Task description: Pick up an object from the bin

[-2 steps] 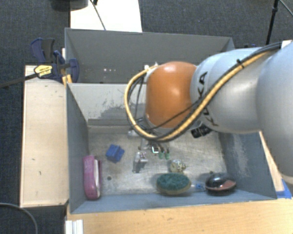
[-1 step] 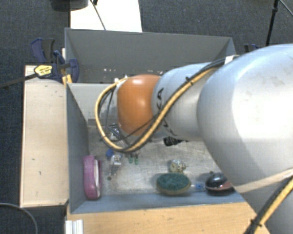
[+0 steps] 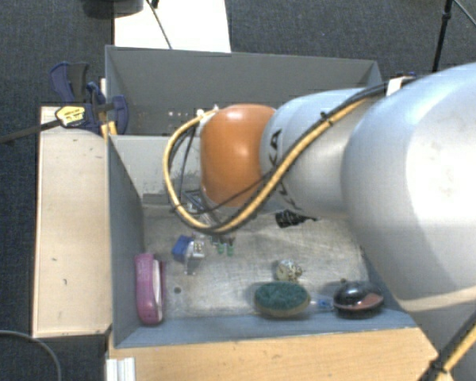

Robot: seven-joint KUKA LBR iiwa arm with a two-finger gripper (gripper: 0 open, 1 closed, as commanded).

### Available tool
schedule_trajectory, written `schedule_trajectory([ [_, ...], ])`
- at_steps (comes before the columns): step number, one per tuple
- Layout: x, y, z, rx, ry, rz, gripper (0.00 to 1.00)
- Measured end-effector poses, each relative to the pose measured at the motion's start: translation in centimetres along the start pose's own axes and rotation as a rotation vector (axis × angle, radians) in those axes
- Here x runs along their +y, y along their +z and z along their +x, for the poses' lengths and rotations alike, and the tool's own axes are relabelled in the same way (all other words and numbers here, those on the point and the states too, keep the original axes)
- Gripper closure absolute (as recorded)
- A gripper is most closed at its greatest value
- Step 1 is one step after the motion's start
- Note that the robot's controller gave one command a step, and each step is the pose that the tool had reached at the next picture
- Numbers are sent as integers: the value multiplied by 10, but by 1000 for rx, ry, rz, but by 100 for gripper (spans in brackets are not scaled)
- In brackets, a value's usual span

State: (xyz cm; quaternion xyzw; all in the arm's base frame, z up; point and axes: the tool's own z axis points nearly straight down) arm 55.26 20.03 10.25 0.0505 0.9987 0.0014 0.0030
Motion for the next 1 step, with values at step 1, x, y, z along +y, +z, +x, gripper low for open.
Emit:
schedule_trajectory([
  [1, 0, 2, 10, 8, 44, 3, 0],
])
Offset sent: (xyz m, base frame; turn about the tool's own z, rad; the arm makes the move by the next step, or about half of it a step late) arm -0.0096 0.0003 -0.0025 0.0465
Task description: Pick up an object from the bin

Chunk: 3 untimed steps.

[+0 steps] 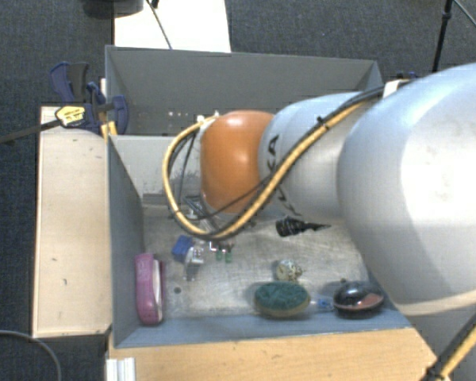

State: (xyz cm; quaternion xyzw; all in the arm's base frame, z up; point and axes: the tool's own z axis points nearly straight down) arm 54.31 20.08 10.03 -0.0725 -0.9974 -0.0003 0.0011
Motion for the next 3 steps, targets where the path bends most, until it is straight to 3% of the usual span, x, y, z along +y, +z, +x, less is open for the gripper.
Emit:
schedule_trajectory([
  [1, -12, 30, -2, -5, 6, -1, 0],
  [2, 0, 28, 6, -4, -4, -2, 0],
  [3, 1, 26, 4, -10, 1, -5, 100],
])
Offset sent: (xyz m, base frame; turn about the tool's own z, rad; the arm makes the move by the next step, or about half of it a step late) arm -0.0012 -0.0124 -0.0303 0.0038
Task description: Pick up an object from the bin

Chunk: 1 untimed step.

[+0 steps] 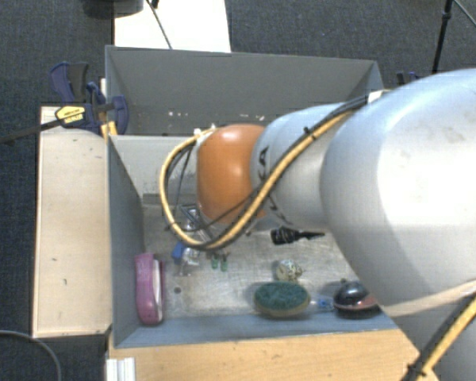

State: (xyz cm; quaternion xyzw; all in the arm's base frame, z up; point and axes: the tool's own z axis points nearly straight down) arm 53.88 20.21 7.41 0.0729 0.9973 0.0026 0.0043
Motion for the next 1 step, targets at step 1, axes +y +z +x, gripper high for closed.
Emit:
schedule_trajectory([
  [1, 1, -74, -3, 1, -1, 1, 100],
])
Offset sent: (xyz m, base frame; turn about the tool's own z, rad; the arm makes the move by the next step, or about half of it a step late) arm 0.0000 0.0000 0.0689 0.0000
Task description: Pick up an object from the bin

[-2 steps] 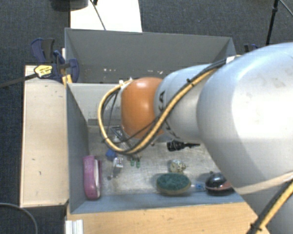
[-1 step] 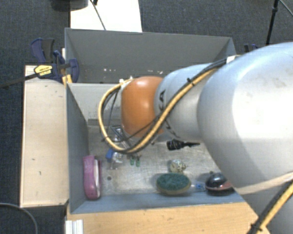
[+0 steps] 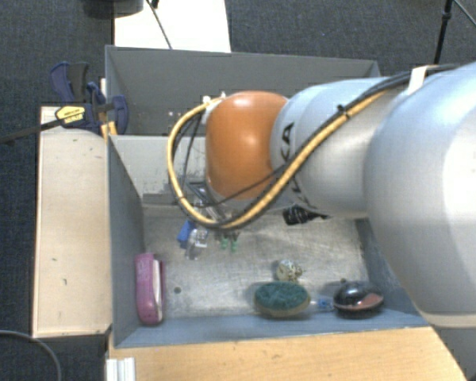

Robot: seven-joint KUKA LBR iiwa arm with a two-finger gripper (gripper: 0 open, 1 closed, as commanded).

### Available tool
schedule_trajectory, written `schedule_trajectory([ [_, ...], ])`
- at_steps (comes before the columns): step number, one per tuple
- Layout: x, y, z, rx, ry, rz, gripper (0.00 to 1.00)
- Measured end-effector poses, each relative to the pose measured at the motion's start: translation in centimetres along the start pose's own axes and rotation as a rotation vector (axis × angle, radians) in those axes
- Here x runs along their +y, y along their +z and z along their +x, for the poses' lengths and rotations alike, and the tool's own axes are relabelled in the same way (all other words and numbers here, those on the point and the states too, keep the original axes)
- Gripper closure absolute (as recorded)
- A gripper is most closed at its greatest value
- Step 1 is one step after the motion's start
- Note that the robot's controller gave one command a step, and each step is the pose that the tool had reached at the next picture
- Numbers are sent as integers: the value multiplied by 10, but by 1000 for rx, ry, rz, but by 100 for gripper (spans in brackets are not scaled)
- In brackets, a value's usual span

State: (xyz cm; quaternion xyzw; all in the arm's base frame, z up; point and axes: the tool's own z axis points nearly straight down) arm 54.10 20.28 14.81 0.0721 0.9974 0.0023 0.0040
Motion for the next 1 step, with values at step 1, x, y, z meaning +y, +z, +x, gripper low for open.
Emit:
schedule_trajectory([
  [1, 1, -18, -1, 4, -2, 2, 100],
])
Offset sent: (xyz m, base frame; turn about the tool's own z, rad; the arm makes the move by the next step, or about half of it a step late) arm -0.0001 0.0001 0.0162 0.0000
